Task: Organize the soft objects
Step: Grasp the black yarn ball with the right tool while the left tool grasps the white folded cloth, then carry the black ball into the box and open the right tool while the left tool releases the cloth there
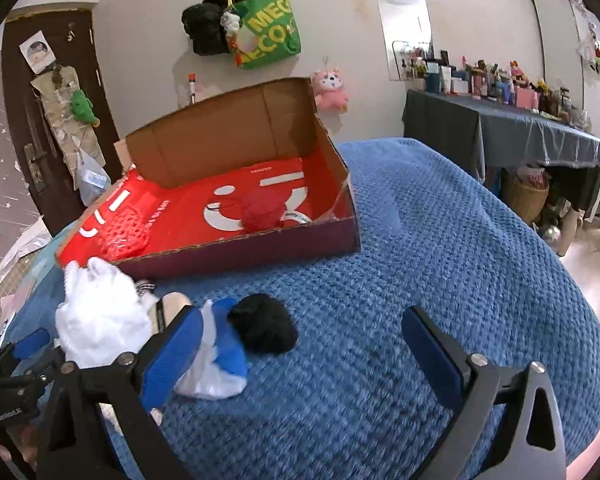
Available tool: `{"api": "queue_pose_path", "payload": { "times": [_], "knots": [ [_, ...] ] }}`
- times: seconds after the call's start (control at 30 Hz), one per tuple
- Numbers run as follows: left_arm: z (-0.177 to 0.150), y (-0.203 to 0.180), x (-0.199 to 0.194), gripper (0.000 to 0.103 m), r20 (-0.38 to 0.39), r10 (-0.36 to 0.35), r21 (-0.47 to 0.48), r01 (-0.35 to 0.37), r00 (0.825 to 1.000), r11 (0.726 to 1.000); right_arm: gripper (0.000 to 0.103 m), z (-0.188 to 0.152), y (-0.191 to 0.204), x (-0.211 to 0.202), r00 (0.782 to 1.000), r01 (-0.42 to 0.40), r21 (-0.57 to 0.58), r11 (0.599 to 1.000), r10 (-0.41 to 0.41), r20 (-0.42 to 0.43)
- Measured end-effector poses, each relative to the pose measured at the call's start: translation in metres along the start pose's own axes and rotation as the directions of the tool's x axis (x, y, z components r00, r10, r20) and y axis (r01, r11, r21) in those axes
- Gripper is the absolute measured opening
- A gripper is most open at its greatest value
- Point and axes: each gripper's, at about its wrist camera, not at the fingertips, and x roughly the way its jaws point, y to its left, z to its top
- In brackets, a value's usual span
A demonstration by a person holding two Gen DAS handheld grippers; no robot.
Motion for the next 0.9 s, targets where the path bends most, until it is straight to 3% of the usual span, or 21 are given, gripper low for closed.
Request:
{"api": "queue_pose_path", "payload": {
  "times": [0.13, 0.3, 0.37, 0.43, 0.9],
  "knots": [
    [-0.001, -0.003, 0.004, 0.069, -0.022, -0.044, 0.01, 0.044, 0.999, 0.999, 0.087, 0.004, 0.001, 0.014, 0.998, -0.014, -0.011, 1.0, 0.013, -0.059],
    [-0.006, -0.003, 0.012, 0.038, -0.071, -0.126, -0.011, 0.126, 0.989, 0.992, 0.068, 0.004, 0.002, 0.031, 0.99, -0.058, -0.005, 0.998, 0.057, -0.127],
    [-0.007, -0.004, 0.012, 0.033, -0.07, -0.139, -0.011, 0.138, 0.988, 0.99, 0.045, 0.003, 0.001, 0.037, 0.981, -0.117, 0.017, 0.993, 0.118, -0.156],
    [-0.006, -0.005, 0.01, 0.031, -0.06, -0.148, -0.013, 0.148, 0.987, 0.989, 0.032, 0.003, 0.0, 0.036, 0.973, -0.167, 0.029, 0.986, 0.169, -0.156],
    [0.01, -0.004, -0.017, 0.031, 0.03, -0.146, 0.007, 0.146, 0.989, 0.989, 0.031, 0.015, 0.006, -0.015, 0.976, -0.214, -0.002, 0.977, 0.214, -0.04]
  ]
}}
